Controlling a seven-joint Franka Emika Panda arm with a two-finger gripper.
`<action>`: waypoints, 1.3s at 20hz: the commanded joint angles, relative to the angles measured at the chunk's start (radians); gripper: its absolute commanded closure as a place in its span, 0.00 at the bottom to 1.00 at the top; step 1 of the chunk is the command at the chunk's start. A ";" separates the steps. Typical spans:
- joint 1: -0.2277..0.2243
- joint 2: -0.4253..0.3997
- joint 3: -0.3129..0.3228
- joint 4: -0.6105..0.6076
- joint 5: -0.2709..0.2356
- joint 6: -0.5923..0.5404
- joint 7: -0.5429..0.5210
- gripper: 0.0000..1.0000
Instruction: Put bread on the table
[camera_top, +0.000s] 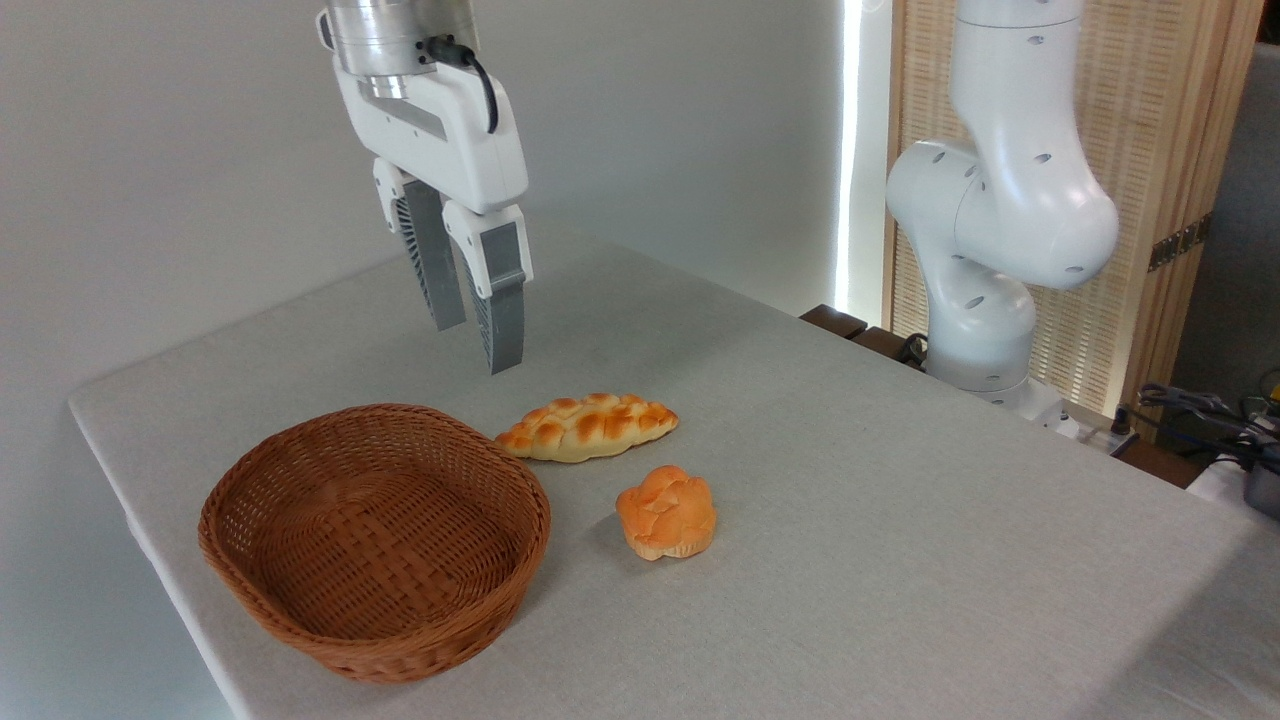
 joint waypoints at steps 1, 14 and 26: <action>0.019 0.026 -0.010 0.065 -0.011 -0.060 -0.014 0.00; 0.041 -0.040 -0.010 -0.051 -0.054 -0.022 -0.001 0.00; 0.041 -0.041 -0.008 -0.058 -0.045 0.021 -0.009 0.00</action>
